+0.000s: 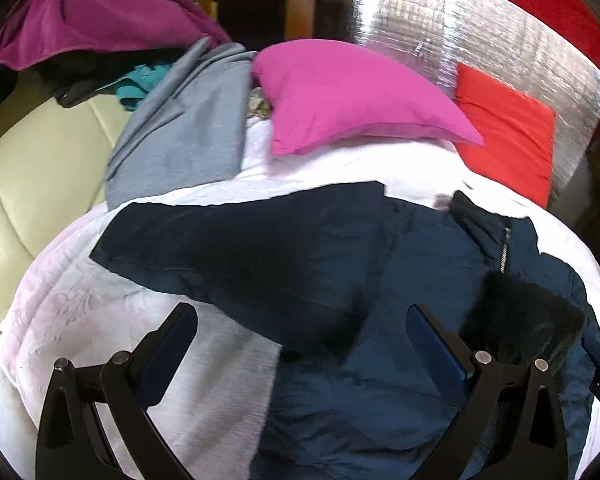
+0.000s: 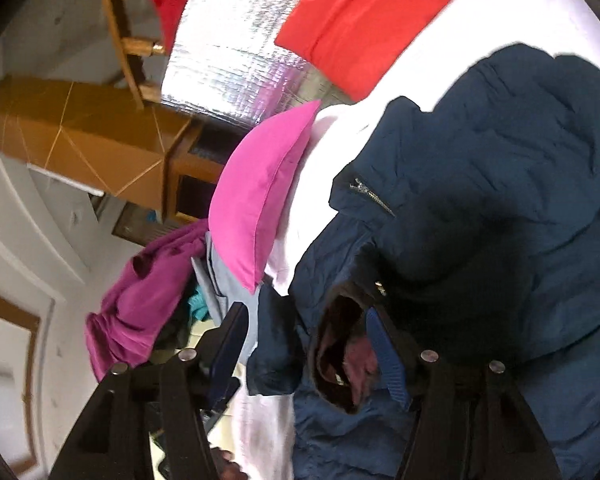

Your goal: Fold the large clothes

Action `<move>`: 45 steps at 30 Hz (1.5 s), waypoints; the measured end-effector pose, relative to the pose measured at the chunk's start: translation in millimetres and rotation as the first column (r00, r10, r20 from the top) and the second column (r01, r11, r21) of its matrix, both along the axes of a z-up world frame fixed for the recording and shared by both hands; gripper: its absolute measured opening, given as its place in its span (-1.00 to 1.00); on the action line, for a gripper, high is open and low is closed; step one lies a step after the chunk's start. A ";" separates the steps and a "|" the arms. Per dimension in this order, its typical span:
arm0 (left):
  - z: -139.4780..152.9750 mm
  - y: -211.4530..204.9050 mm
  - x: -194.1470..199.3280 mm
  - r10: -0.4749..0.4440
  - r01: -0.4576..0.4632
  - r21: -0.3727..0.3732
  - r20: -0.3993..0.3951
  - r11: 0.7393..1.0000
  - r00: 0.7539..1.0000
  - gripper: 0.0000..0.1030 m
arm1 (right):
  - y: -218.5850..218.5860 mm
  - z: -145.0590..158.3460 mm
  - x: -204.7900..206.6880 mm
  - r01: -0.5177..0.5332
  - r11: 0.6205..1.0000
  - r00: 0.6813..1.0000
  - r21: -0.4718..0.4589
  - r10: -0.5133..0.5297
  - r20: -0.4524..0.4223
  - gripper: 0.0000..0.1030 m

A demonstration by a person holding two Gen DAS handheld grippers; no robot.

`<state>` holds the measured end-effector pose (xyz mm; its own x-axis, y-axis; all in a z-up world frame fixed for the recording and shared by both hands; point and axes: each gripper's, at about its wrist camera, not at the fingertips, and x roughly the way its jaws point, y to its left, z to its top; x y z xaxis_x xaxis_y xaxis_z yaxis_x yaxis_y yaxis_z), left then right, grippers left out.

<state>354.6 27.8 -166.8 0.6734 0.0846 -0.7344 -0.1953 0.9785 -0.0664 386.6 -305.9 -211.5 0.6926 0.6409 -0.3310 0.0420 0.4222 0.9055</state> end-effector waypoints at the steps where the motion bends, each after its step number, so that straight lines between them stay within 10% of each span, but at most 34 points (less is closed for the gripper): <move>1: -1.3 -2.7 1.0 -0.012 0.012 -0.007 -0.007 1.000 1.000 1.00 | 4.8 -0.3 3.2 -0.013 1.000 1.000 -0.011 0.013 -0.008 0.27; 10: -5.8 -1.3 5.8 -0.003 0.003 0.005 -0.026 1.000 1.000 1.00 | 61.4 26.1 33.5 -0.152 0.988 0.986 0.035 0.150 0.069 0.27; 17: -8.1 10.5 7.8 0.032 -0.031 0.020 -0.037 0.999 0.999 1.00 | 99.2 86.6 37.1 -0.248 0.962 0.946 -0.114 0.266 0.186 0.27; 24: -5.8 -7.4 6.5 -0.066 0.066 0.013 -0.007 0.998 0.998 1.00 | -2.4 52.9 -4.4 0.073 0.951 0.996 -0.301 -0.051 0.079 0.27; 31: -7.7 -54.0 9.5 -0.219 0.213 0.095 0.057 0.973 0.974 1.00 | -121.5 18.2 -59.5 0.343 0.825 0.921 -0.450 -0.389 -0.013 0.27; 42: -45.2 -64.4 38.4 -0.161 0.177 0.122 -0.127 0.977 0.979 0.99 | -163.6 -57.7 -28.9 0.224 0.837 0.909 -0.499 -0.364 -0.204 0.27; 45: -45.1 -50.1 41.7 -0.114 0.127 0.095 -0.134 0.987 0.984 0.99 | -157.3 -63.5 -19.3 0.181 0.818 0.906 -0.546 -0.355 -0.230 -0.07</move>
<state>396.2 -22.3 -211.9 0.5841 0.0881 -0.8069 -0.0760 0.9957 0.0537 367.3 -463.2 -275.0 0.6174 0.1285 -0.7761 0.4605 0.7409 0.4889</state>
